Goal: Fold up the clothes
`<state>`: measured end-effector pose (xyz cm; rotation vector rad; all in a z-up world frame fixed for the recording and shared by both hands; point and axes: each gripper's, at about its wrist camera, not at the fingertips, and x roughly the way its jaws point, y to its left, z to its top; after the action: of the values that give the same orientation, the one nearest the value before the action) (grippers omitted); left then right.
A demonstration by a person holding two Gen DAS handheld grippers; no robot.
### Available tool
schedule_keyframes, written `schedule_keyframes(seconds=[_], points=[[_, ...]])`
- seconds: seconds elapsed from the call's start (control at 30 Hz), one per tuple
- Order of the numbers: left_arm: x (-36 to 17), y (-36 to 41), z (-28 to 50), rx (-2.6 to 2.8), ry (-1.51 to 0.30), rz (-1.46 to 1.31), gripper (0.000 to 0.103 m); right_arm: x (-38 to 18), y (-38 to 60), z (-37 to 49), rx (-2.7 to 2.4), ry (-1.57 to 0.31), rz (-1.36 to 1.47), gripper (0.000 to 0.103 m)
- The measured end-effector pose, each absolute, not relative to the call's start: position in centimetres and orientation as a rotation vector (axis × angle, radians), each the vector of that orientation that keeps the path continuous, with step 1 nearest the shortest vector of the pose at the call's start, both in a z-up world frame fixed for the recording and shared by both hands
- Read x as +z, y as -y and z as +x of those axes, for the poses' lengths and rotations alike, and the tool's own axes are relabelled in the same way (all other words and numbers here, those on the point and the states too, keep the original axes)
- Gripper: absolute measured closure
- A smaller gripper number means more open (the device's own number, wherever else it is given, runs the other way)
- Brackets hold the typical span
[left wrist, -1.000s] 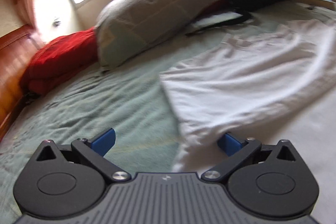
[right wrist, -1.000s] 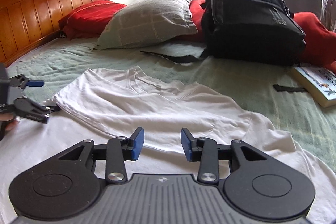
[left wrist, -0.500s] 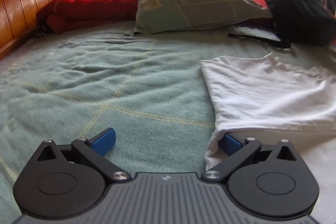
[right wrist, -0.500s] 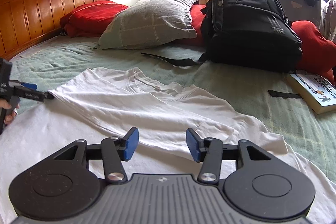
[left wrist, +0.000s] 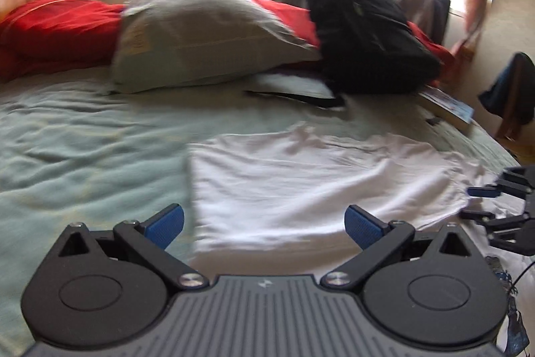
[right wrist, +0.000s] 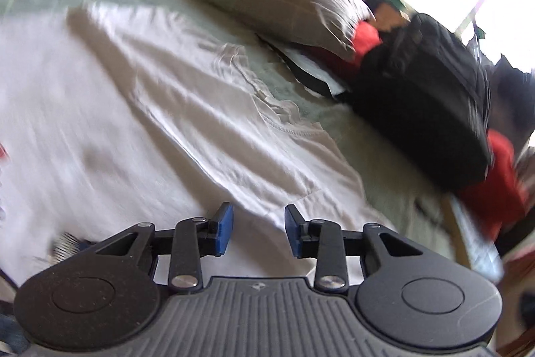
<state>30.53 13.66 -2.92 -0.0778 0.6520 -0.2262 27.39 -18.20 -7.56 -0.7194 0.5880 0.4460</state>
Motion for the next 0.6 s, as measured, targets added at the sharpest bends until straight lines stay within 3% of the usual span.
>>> schedule_keyframes(seconds=[0.03,0.3,0.47,0.6], points=[[-3.3,-13.0,30.9,-0.238,-0.657,-0.075,0.001,-7.7,18.0,27.5,0.452,-0.592,-0.741,0.082],[-4.9,-11.5,30.4,-0.263,-0.693,-0.034,0.001,-3.7,18.8,27.8,0.598,-0.629,-0.670,0.082],[-4.2,-11.0,28.7,-0.317,-0.700,0.003,0.001,0.0,16.0,33.1,0.719,-0.579,-0.493,0.082],[-4.3,-11.3,26.9,-0.339,-0.720,0.024,0.001,-0.8,11.3,38.3,0.821,-0.603,-0.477,0.082]])
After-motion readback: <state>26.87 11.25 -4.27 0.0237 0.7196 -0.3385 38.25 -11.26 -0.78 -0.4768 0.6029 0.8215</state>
